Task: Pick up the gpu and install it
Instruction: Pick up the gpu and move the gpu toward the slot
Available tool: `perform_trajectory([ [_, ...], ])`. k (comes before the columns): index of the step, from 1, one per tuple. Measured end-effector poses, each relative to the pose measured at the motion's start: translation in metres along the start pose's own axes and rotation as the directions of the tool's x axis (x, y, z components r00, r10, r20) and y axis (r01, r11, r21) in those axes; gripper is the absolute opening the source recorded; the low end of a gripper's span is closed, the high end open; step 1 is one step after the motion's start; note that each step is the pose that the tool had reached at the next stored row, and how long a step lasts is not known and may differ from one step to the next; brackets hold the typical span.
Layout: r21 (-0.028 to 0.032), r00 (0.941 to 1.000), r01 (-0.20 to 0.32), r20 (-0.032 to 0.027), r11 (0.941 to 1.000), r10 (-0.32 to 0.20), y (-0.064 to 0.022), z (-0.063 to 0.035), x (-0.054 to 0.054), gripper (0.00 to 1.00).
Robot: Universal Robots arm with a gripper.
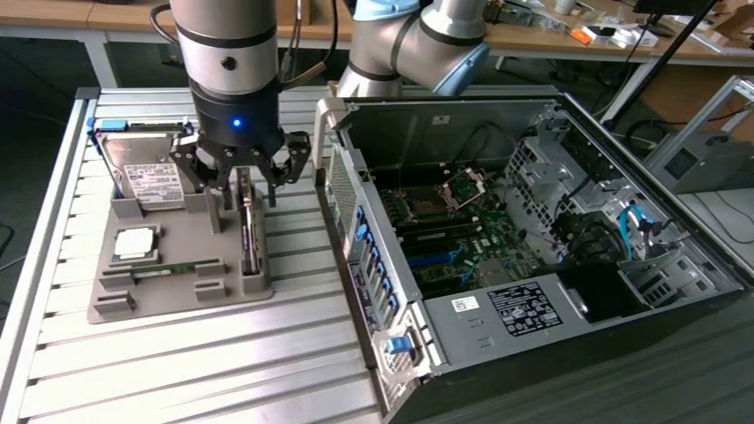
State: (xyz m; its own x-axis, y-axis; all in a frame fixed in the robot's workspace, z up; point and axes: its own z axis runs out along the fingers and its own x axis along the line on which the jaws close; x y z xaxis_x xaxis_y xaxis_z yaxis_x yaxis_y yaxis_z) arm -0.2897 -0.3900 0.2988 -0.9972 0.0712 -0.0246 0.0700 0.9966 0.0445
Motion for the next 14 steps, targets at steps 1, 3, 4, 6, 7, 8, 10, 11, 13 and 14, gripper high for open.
perform_trajectory([
  [1, 0.0002, 1.0000, 0.000, -0.0002, 1.0000, 0.000, 0.0009, 0.0006, 0.0001, 0.56],
  [3, 0.0000, 1.0000, 0.000, 0.0000, 1.0000, 0.000, 0.0030, 0.0019, 0.0004, 0.56],
  [4, -0.0001, 1.0000, 0.000, 0.0001, 1.0000, 0.000, 0.0041, 0.0025, 0.0005, 0.56],
  [6, -0.0001, 1.0000, 0.000, 0.0002, 1.0000, 0.000, 0.0055, 0.0039, 0.0010, 0.56],
  [7, 0.0000, 1.0000, 0.000, 0.0001, 1.0000, 0.000, 0.0060, 0.0045, 0.0011, 0.56],
  [8, 0.0001, 1.0000, 0.000, 0.0000, 1.0000, 0.000, 0.0064, 0.0053, 0.0013, 0.56],
  [10, 0.0000, 1.0000, 0.000, 0.0000, 1.0000, 0.000, 0.0070, 0.0071, 0.0015, 0.56],
  [11, 0.0000, 1.0000, 0.000, 0.0000, 1.0000, 0.000, 0.0072, 0.0079, 0.0016, 0.56],
  [13, 0.0000, 1.0000, 0.000, 0.0000, 1.0000, 0.000, 0.0076, 0.0094, 0.0021, 0.56],
  [14, 0.0000, 1.0000, 0.000, 0.0001, 1.0000, 0.000, 0.0078, 0.0106, 0.0024, 0.56],
])
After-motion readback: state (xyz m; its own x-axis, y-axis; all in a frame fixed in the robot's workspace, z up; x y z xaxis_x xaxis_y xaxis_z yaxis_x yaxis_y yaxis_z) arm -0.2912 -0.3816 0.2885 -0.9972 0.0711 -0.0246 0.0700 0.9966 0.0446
